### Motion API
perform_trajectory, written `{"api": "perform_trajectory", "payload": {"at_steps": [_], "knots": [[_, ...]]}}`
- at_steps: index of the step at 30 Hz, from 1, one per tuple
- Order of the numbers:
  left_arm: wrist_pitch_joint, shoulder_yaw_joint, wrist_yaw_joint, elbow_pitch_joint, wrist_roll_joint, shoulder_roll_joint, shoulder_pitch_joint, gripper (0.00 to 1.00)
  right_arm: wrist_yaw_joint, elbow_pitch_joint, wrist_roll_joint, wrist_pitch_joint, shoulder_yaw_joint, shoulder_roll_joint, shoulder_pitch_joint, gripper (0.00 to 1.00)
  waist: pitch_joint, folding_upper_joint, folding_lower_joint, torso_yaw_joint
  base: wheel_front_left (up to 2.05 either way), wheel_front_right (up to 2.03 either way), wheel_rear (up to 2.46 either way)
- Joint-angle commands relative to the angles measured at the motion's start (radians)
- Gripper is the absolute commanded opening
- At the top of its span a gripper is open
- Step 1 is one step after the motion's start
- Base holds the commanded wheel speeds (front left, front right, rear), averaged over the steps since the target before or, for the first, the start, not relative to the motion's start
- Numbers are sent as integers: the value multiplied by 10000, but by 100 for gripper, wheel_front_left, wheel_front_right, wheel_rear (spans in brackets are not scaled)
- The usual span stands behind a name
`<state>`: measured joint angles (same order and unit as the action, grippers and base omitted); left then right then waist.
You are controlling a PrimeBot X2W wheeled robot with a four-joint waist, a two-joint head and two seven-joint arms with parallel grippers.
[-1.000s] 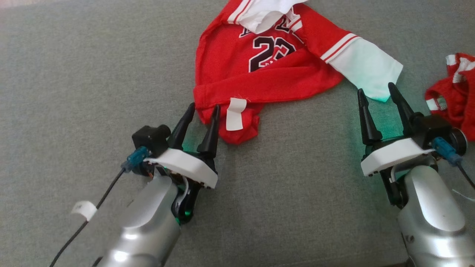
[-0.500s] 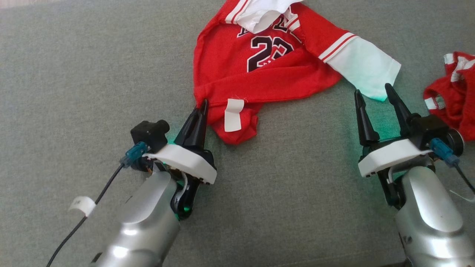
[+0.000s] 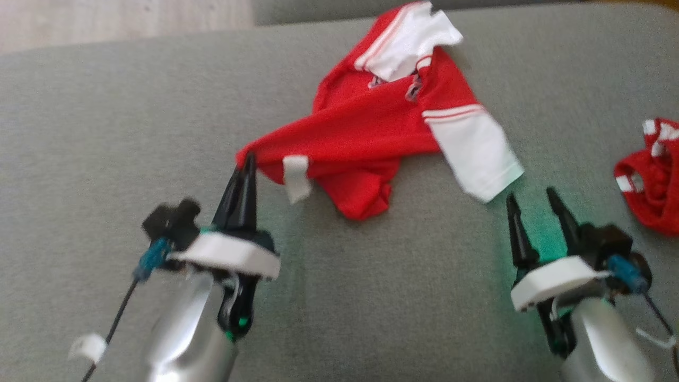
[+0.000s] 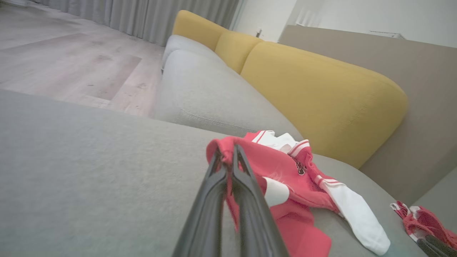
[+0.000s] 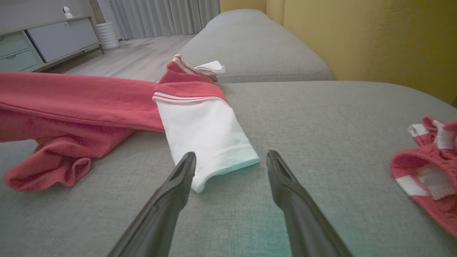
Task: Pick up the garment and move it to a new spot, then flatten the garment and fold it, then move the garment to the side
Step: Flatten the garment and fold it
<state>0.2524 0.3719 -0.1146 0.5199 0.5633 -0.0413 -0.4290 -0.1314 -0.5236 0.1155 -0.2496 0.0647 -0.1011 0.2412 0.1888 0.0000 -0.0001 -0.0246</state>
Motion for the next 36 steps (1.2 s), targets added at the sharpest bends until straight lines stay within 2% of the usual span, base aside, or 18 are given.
{"api": "perform_trajectory", "payload": {"at_steps": [1,9,15,16,17,18,23,28,29,36], "knots": [[93,-473,-13,-387,-170,-89,-10,0,7,269,70,-122,214,74,45,100,-495,0,1,434,0,0,0],[93,-2359,-88,-1150,-951,-143,1733,0,7,291,295,-122,494,392,-837,100,-1352,0,1,863,0,0,0],[93,-3096,-65,-619,-1304,-109,2915,2,7,302,404,-122,721,479,-1172,100,-1512,0,1,862,0,0,0],[93,-3186,-33,-526,-1351,-103,3003,35,7,300,415,-122,763,485,-1193,100,-1510,0,1,866,0,0,0],[93,-3232,13,-434,-1450,-99,3053,78,7,302,422,-122,804,490,-1201,100,-1493,0,1,875,0,0,0],[93,-3238,53,-368,-1518,-97,3076,100,7,303,418,-122,860,493,-1200,100,-1484,0,1,884,0,0,0],[93,-3000,530,-526,-1821,-92,3249,100,7,410,432,-122,1701,505,-881,100,-1370,0,1,1154,0,0,0],[93,-2321,609,-720,-1712,-91,3453,100,7,170,205,-122,2507,507,-315,100,-1205,0,1,1832,0,0,0],[93,-2053,613,-744,-1620,-91,3486,100,7,-224,48,-122,2569,507,-103,100,-1147,0,1,2158,0,0,0],[93,-1628,643,-769,-1446,-90,3527,100,7,-1918,-544,-122,2103,508,403,100,-987,0,1,2861,0,0,0]]}}
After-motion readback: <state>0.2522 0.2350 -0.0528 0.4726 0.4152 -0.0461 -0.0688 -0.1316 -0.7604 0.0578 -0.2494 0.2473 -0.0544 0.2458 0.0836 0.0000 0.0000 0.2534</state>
